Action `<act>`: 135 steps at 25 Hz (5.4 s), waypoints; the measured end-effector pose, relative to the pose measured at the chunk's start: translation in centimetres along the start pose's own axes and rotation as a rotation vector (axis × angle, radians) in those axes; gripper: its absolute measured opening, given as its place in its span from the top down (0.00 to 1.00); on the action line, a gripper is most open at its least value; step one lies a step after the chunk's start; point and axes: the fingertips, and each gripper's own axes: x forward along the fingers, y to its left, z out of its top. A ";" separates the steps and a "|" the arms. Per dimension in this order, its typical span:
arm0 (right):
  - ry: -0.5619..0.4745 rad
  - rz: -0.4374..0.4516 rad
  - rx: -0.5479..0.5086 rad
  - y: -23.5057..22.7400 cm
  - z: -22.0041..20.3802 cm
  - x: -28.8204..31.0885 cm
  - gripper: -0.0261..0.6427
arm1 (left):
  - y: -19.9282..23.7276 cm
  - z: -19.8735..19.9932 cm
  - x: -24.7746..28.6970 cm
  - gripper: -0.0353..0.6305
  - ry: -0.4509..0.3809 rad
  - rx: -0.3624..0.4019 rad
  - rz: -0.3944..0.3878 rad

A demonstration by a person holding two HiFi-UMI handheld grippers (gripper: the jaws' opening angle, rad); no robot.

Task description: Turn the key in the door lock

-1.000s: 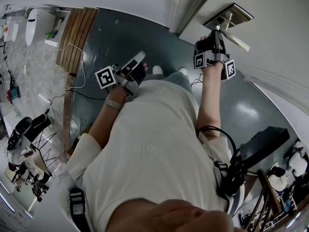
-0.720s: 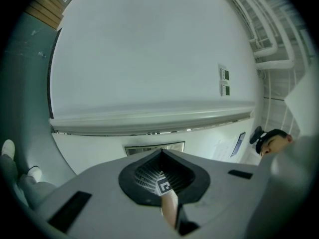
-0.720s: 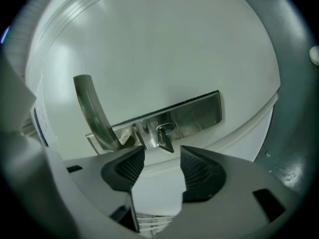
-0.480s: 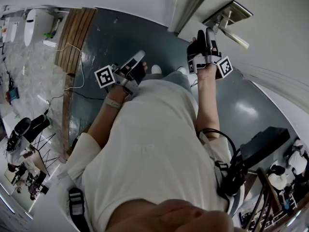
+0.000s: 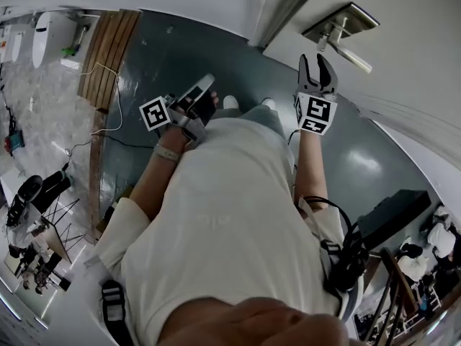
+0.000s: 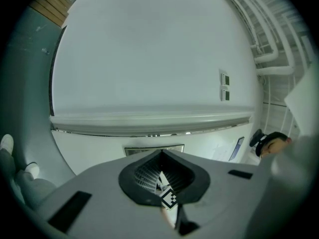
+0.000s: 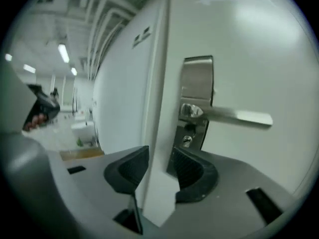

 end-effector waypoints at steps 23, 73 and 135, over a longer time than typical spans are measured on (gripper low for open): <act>0.277 -0.294 -1.151 -4.1 -1.4 4.1 0.71 | 0.2 0.3 -0.6 0.94 -0.030 -0.044 -0.014; -0.023 -0.157 0.349 -5.6 0.1 3.9 0.86 | 0.4 0.7 -0.5 0.94 -0.054 -0.065 0.002; 0.216 -0.173 -0.562 -2.3 -0.2 1.2 0.76 | 1.2 1.3 -1.2 0.94 -0.099 -0.120 -0.002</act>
